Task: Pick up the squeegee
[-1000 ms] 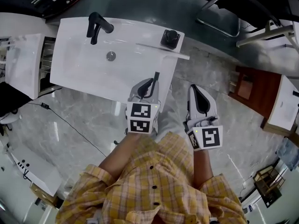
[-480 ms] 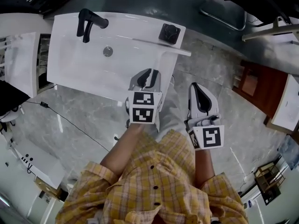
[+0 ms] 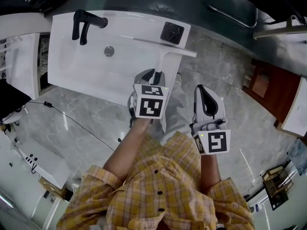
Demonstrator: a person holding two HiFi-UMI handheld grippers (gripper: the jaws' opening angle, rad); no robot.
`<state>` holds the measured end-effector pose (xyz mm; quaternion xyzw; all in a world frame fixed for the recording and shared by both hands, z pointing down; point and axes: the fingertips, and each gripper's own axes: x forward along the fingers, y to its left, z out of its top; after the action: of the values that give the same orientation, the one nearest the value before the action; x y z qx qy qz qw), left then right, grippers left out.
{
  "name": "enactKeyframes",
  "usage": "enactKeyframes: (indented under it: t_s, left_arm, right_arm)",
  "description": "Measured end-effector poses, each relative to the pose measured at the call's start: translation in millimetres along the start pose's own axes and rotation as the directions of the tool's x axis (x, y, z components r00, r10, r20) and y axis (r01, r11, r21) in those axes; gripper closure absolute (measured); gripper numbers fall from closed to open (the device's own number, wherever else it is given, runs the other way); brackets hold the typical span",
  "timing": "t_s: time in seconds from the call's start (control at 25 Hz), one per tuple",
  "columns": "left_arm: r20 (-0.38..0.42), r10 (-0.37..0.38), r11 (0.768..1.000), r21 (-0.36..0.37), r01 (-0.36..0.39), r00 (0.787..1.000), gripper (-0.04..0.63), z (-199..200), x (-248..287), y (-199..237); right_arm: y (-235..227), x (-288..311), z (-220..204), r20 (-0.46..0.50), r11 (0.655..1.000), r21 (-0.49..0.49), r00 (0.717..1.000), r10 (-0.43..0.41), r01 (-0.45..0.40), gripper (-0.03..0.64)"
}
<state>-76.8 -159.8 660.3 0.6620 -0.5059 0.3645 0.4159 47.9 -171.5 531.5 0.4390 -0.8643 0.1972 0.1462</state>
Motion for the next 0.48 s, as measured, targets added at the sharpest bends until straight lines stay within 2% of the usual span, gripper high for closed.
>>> enactKeyframes:
  t_s: [0.16, 0.48]
  left_arm:
    - [-0.057, 0.018, 1.000, -0.003, -0.018, 0.998, 0.488, -3.3, 9.7, 5.1]
    - [-0.180, 0.001, 1.000, -0.018, -0.005, 0.984, 0.489, -19.8, 22.5, 2.7]
  right_arm:
    - [-2.0, 6.7, -4.0, -0.009, 1.000, 0.013, 1.000, 0.008, -0.008, 0.615]
    - [-6.6, 21.1, -16.0, -0.041, 0.998, 0.053, 0.999, 0.026, -0.023, 0.615]
